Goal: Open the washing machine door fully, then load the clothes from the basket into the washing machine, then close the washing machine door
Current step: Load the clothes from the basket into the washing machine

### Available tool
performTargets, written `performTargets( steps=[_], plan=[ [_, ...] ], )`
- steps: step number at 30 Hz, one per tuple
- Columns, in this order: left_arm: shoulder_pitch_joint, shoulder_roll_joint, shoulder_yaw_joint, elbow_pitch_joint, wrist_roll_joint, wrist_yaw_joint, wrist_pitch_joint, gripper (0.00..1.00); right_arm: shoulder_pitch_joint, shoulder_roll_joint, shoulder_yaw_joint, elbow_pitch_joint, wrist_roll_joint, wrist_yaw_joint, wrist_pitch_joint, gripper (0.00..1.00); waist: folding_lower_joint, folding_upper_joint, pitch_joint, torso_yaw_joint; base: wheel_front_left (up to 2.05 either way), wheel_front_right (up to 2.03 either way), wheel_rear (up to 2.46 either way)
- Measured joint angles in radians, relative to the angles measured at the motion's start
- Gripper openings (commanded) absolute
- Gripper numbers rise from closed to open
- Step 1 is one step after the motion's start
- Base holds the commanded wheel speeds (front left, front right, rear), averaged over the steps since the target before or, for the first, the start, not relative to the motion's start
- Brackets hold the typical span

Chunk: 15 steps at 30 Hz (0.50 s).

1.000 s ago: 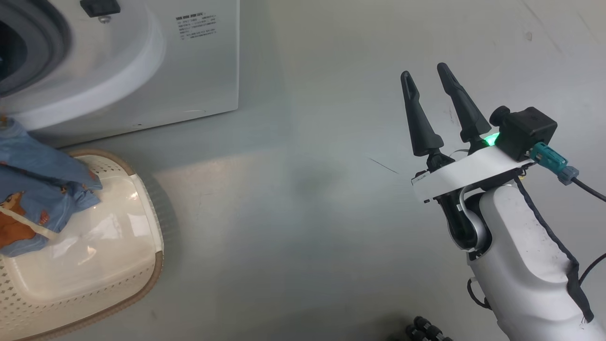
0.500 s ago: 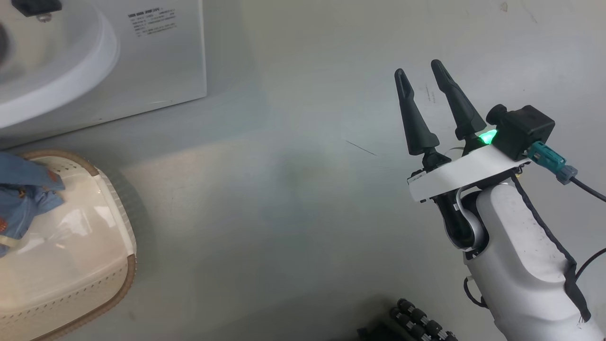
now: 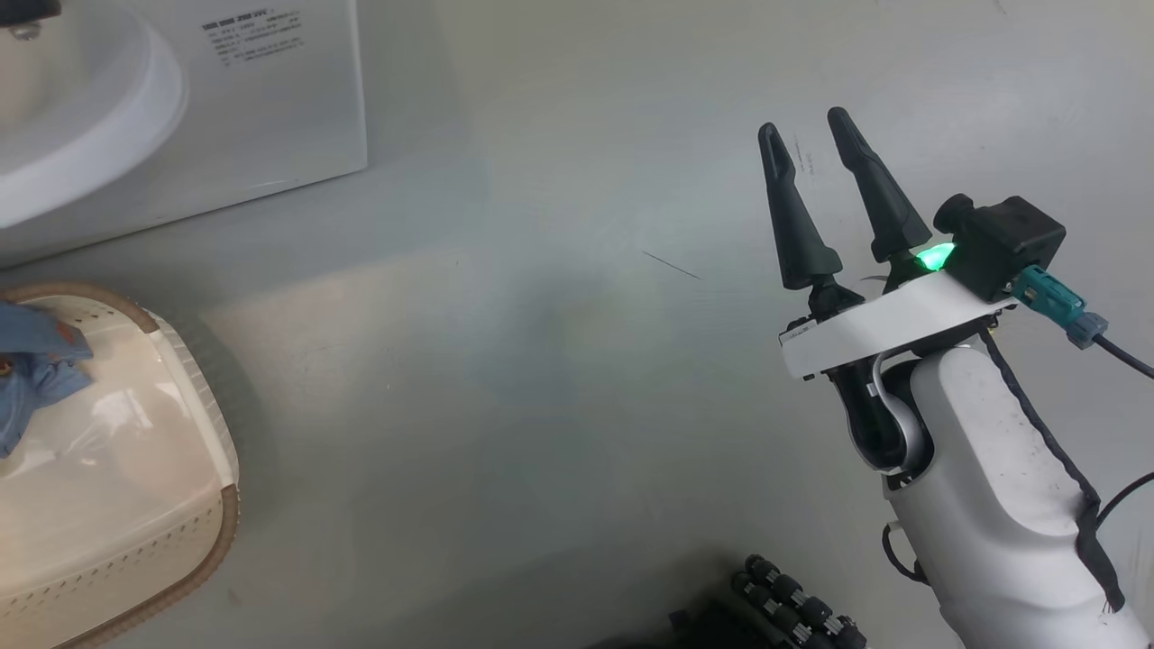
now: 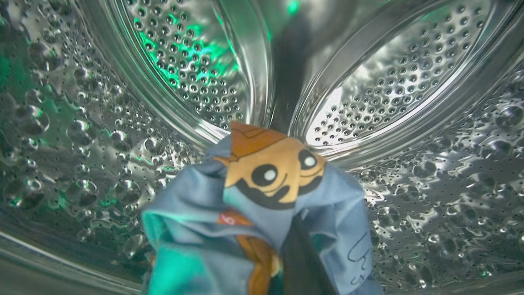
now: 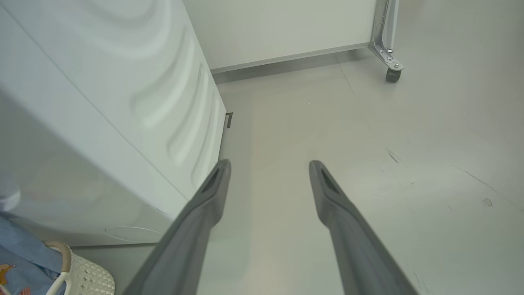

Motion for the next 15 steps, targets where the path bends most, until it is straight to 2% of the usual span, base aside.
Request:
performTargets(
  steps=[1,4,15],
  plan=[
    [0.0,-0.013,-0.001,0.018,-0.002,0.001,0.001,1.0,0.0,0.0,0.0,0.0,0.0,0.0,0.0,1.0,0.0,0.0,-0.002,0.002,0.0,0.0,0.0],
    [0.0,-0.035,-0.012,0.044,-0.004,0.003,0.007,1.0,0.0,0.0,0.0,0.001,-0.002,0.0,0.0,1.0,0.0,0.0,-0.01,0.009,0.0,0.0,0.0],
    [0.003,-0.052,-0.029,0.074,-0.012,0.002,-0.018,1.0,0.0,-0.003,-0.006,0.012,-0.004,0.0,0.0,1.0,0.0,0.0,-0.045,0.042,0.0,0.0,0.0]
  ],
)
